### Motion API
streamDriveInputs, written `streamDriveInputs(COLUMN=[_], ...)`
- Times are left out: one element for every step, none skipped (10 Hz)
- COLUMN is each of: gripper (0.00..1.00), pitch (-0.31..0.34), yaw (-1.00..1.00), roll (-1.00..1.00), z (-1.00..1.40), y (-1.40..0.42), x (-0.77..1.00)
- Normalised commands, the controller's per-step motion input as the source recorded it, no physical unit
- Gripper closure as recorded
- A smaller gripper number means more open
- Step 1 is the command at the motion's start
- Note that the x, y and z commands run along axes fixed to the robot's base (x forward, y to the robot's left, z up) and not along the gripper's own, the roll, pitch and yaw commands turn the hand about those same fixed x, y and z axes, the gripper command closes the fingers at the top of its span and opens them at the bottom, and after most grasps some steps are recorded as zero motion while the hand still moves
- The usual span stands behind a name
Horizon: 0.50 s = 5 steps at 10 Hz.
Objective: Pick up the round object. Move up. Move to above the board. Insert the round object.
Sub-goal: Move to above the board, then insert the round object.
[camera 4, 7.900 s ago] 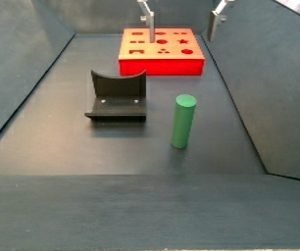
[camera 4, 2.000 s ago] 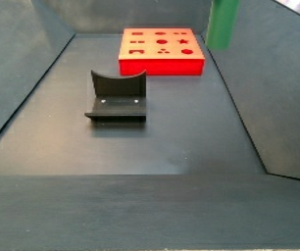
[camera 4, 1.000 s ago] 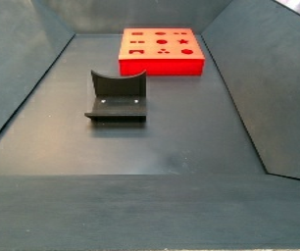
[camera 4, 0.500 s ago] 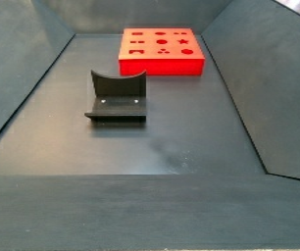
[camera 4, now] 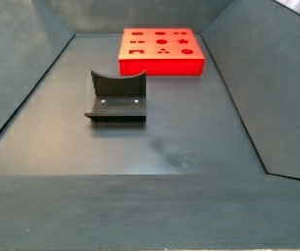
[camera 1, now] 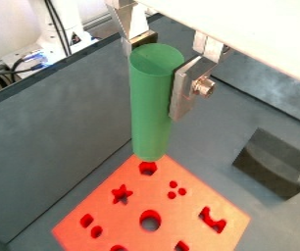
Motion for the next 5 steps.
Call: streamDriveInputs(gripper=[1.0,1.0,1.0,1.0,1.0], pitch=[0.12,0.0,0.0,-0.049,-0.154], yaw=[0.0,0.0,0.0,0.15,0.34], roll=[0.03,0.0,0.0,0.11,0.28], z=[0.04,0.0,0.0,-0.14,-0.34], y=[-0.29,0.0,0.0,-0.08,-0.04], x=[0.11,-0.04,-0.03,-0.11,-0.04])
